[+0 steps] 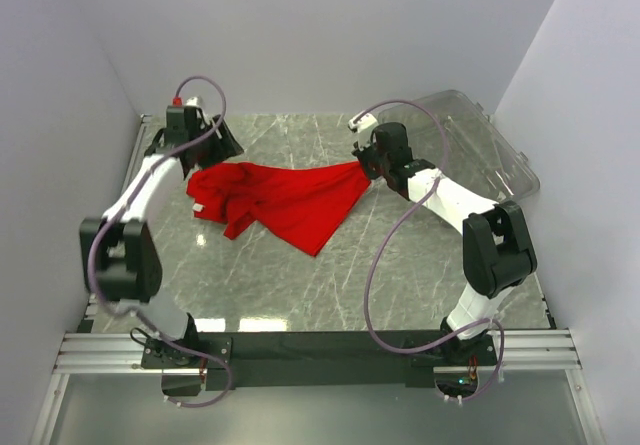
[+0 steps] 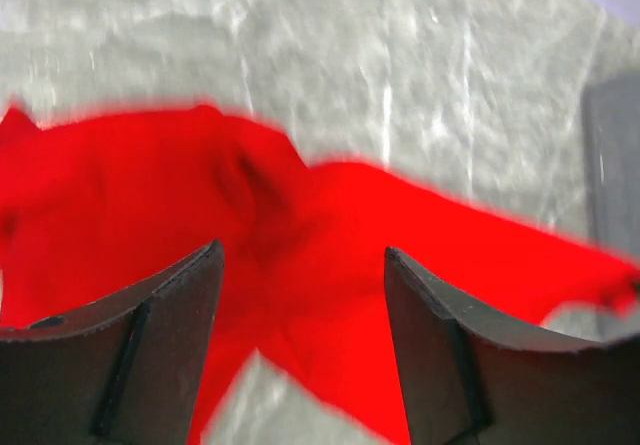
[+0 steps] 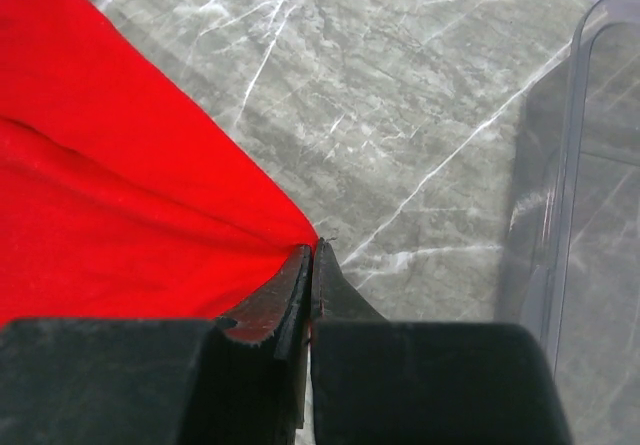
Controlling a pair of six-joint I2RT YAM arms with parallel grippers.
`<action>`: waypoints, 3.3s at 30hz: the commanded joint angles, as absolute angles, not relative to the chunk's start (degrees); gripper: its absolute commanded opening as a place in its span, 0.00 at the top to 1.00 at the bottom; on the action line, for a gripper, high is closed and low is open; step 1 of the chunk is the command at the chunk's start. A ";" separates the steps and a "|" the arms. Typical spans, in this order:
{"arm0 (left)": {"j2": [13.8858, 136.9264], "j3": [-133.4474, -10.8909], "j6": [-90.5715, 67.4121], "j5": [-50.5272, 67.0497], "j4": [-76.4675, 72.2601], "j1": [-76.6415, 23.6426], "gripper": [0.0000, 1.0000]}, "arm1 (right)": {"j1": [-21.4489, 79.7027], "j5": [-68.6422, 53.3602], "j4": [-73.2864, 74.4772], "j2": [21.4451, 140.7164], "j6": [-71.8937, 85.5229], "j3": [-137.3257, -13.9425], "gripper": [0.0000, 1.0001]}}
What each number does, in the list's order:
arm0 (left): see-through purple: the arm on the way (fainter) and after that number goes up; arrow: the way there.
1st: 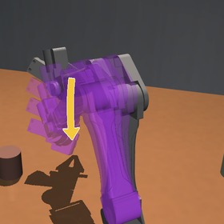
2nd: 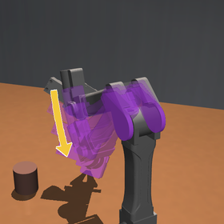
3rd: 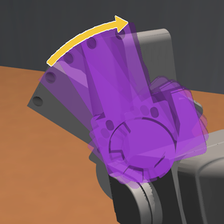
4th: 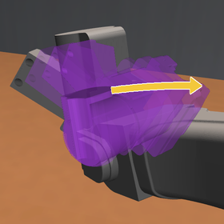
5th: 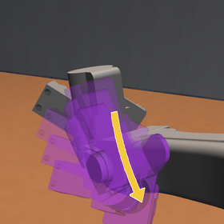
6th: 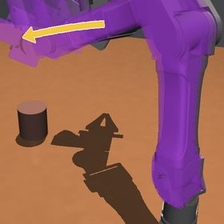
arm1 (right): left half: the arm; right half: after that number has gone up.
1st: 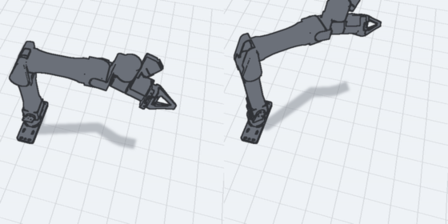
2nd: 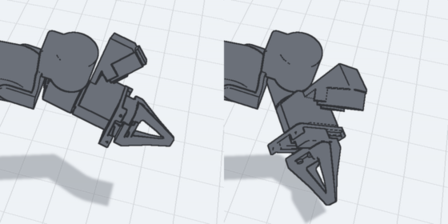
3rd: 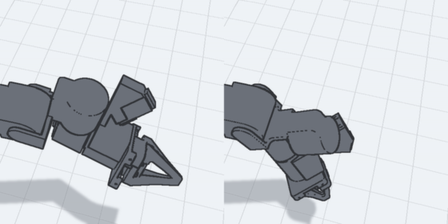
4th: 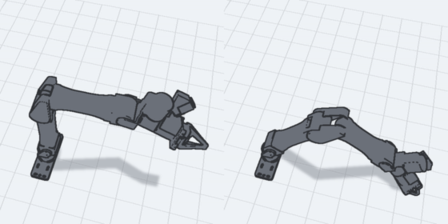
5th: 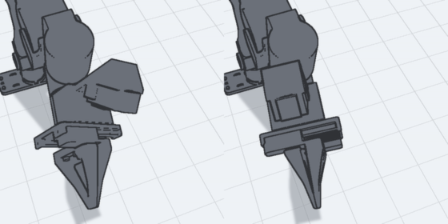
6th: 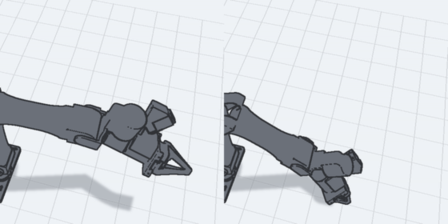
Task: Fold and stack the t-shirts
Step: Flatten the tshirt out
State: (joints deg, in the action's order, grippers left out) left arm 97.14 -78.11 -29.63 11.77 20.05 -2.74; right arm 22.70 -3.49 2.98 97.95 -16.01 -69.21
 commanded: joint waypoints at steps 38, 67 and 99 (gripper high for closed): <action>89.49 -79.77 -29.37 -31.01 49.64 -23.89 0.99 | 20.92 -8.25 3.16 100.20 -15.55 -75.94 1.00; 52.39 -78.31 0.36 -13.56 44.64 -25.49 0.99 | 15.56 -29.42 3.17 84.04 -41.46 -72.81 1.00; 47.02 -73.21 -17.49 14.19 63.73 -25.49 0.43 | 21.88 -41.48 44.74 65.13 -71.38 -59.06 0.36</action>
